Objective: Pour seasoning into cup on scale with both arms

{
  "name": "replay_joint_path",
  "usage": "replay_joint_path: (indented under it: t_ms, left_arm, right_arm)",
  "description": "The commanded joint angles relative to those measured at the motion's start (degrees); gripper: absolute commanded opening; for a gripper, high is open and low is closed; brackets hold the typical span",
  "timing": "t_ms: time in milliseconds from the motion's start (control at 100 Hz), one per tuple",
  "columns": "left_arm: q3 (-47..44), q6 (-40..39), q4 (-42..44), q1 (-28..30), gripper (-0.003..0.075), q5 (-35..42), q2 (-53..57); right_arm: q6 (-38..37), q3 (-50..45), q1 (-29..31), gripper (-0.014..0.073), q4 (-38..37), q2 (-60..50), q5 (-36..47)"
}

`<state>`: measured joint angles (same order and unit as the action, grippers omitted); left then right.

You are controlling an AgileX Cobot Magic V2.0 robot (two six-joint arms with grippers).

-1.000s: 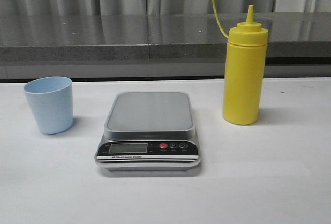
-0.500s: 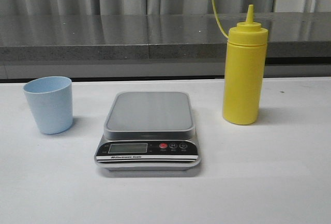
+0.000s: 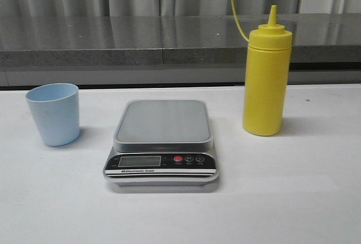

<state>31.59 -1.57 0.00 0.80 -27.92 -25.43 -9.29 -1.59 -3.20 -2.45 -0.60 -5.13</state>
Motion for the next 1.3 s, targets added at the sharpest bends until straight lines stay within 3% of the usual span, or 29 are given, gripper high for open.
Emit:
replay_joint_path:
  t_ms: [0, 90, 310, 400, 680, 940, 1290]
  left_arm:
    - [5.37, 0.01, -0.70, 0.05, -0.0018, 1.45, -6.45]
    - [8.11, 0.01, -0.79, -0.05, 0.0033, 1.58, -11.30]
    - [13.18, 0.01, -2.99, -3.87, 0.0372, 1.95, -22.62]
    - [15.15, 0.01, -2.99, -6.42, 0.0447, 2.10, -27.60]
    - [22.86, 0.01, -3.09, -11.05, 0.0443, 2.58, -44.13]
    - [32.91, 0.01, -4.77, -11.58, 0.0438, -6.04, -57.64]
    - [39.76, 0.01, -2.75, -11.58, 0.0438, -5.83, -70.77]
  right_arm:
    - [0.01, 1.00, 0.50, -0.0068, -0.67, -1.00, 4.59]
    - [0.01, 1.00, 0.50, -0.0068, -0.67, -1.00, 4.59]
    - [0.01, 1.00, 0.50, -0.0068, -0.67, -1.00, 4.59]
    - [0.01, 1.00, 0.50, -0.0068, -0.67, -1.00, 4.59]
    - [0.01, 1.00, 0.50, -0.0068, -0.67, -1.00, 4.59]
    - [0.01, 1.00, 0.50, -0.0068, -0.67, -1.00, 4.59]
    - [0.01, 1.00, 0.50, -0.0068, -0.67, -1.00, 4.59]
